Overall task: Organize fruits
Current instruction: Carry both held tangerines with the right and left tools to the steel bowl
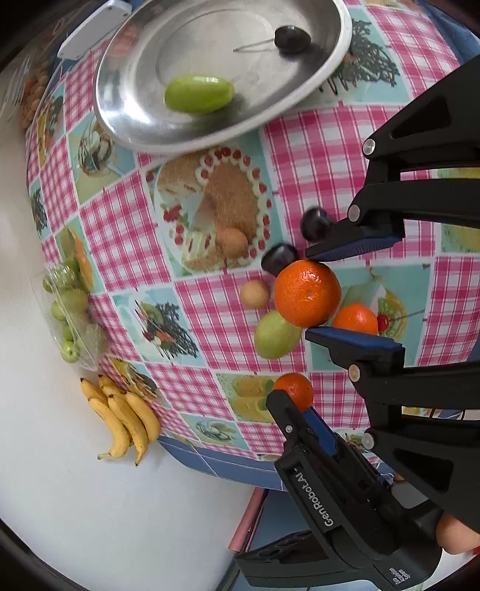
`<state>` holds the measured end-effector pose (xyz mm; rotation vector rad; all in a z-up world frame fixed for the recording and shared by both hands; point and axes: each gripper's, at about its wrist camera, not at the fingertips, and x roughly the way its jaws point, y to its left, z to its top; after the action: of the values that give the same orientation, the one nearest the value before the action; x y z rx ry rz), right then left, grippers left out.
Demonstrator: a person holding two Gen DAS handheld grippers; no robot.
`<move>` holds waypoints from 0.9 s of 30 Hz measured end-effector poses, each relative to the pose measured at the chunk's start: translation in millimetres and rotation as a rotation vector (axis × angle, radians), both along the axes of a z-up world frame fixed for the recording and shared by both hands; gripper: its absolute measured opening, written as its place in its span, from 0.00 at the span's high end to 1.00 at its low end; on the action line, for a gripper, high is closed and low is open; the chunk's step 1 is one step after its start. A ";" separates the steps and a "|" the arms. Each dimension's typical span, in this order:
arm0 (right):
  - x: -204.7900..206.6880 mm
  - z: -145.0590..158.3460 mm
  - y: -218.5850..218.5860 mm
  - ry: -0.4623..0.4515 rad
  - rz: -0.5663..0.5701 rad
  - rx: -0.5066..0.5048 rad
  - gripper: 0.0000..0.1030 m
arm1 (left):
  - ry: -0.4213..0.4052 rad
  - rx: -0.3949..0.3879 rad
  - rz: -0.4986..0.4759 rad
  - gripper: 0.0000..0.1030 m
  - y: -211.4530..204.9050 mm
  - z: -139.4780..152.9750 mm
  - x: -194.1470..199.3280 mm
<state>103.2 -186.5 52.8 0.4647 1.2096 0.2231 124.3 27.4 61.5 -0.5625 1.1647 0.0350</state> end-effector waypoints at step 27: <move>-25.8 4.9 -142.7 0.010 -0.265 -0.020 0.63 | -0.017 0.061 -0.215 0.64 -121.0 -0.6 -7.0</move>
<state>77.4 -329.3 57.7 0.6035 1.1454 -0.0178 117.3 -93.6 60.9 -0.3810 1.1986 -0.1184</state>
